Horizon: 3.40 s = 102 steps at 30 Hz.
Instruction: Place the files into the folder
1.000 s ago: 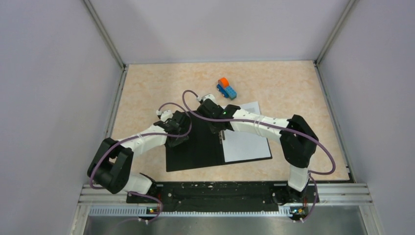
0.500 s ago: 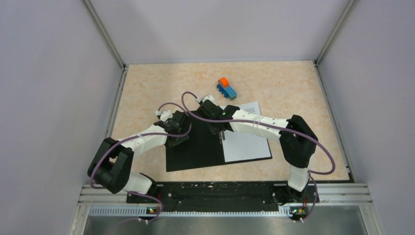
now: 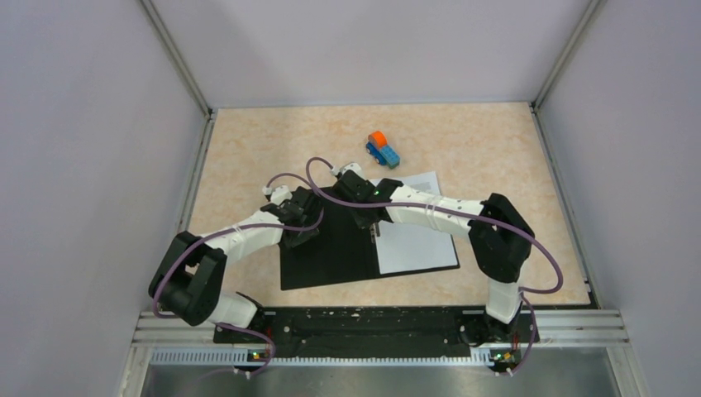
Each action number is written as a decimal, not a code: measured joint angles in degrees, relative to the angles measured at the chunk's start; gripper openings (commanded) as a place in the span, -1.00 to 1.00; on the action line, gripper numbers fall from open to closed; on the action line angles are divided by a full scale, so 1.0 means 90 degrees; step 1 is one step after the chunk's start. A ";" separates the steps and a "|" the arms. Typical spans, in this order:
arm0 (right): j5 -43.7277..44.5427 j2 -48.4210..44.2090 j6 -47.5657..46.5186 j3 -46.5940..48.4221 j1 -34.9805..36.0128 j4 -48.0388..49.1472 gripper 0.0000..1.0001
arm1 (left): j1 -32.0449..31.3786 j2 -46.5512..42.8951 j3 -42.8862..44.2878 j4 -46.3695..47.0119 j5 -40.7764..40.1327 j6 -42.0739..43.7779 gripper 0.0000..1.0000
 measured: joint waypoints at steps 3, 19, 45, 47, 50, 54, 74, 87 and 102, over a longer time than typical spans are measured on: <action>0.0002 0.0000 0.0000 -0.0005 0.0000 0.0002 -0.82 | 0.0000 0.0019 0.0010 -0.0017 -0.0022 -0.0068 0.37; 0.0012 -0.0192 0.0114 -0.0614 0.0029 0.0345 -1.00 | 0.0075 0.0216 0.0165 -0.0221 -0.0063 -0.0588 0.39; -0.0209 -0.0435 0.0410 -0.1620 0.0029 0.1314 -1.00 | 0.0211 0.0253 0.0194 -0.0262 0.0078 -0.0716 0.39; -0.0209 -0.0435 0.0423 -0.1668 0.0029 0.1365 -1.00 | 0.0219 0.0250 0.0194 -0.0262 0.0080 -0.0724 0.39; -0.0206 -0.0435 0.0461 -0.1727 0.0027 0.1411 -1.00 | 0.0226 0.0250 0.0194 -0.0262 0.0085 -0.0736 0.39; -0.0199 -0.0437 0.0491 -0.1804 0.0015 0.1491 -1.00 | 0.0228 0.0250 0.0194 -0.0265 0.0090 -0.0738 0.39; -0.0277 -0.0420 0.0532 -0.2001 -0.0063 0.1746 -1.00 | 0.0240 0.0250 0.0194 -0.0265 0.0107 -0.0738 0.39; -0.0413 -0.0338 0.0534 -0.1984 -0.0100 0.1780 -1.00 | 0.0257 0.0253 0.0158 -0.0238 0.0158 -0.0719 0.37; -0.0704 -0.0202 0.0685 -0.1804 -0.0192 0.1574 -1.00 | 0.0260 0.0253 0.0138 -0.0204 0.0199 -0.0585 0.36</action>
